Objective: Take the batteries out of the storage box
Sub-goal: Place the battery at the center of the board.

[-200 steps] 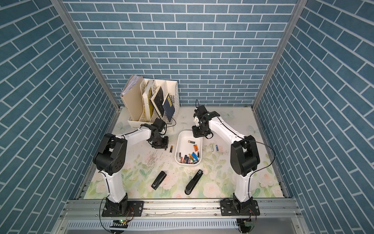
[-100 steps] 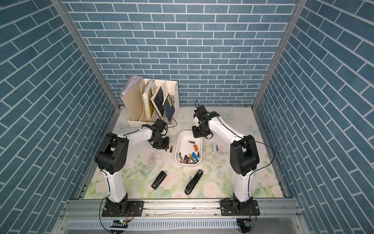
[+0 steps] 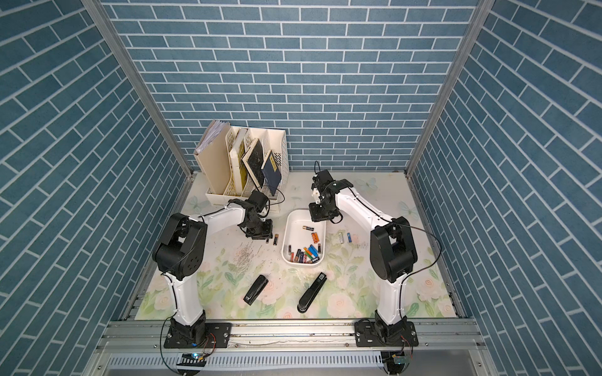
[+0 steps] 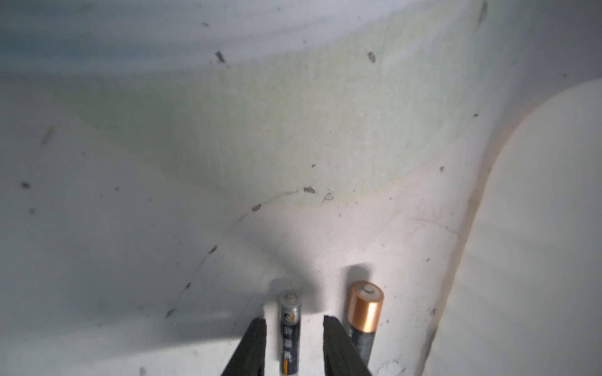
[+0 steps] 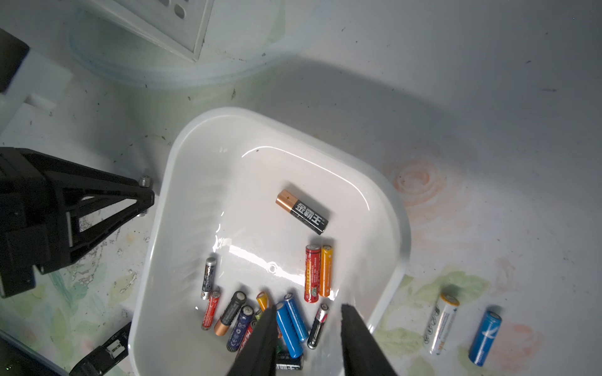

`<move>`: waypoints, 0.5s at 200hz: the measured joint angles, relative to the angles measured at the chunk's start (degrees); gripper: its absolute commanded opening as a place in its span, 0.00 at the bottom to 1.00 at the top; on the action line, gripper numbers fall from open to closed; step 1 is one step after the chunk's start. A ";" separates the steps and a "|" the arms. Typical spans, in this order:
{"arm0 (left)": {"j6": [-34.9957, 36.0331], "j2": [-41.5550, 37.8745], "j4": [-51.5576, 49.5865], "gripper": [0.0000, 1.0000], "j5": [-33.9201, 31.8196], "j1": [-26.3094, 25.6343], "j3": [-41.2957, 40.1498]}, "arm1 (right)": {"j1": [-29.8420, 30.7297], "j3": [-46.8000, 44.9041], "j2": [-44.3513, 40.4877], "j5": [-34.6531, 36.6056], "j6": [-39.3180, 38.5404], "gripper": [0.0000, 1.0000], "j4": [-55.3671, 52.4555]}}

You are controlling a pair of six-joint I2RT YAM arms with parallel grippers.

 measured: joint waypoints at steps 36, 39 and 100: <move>-0.59 -0.81 -0.02 0.39 -0.04 -0.09 0.11 | 1.60 -2.71 0.00 -0.11 0.02 0.36 0.52; -0.61 -0.92 -0.02 0.39 -0.04 -0.09 0.11 | 1.73 -2.82 0.00 -0.09 0.02 0.36 0.55; -1.09 -3.28 -0.37 0.40 0.33 -0.15 2.03 | 4.46 -3.58 1.73 2.03 1.49 0.33 0.96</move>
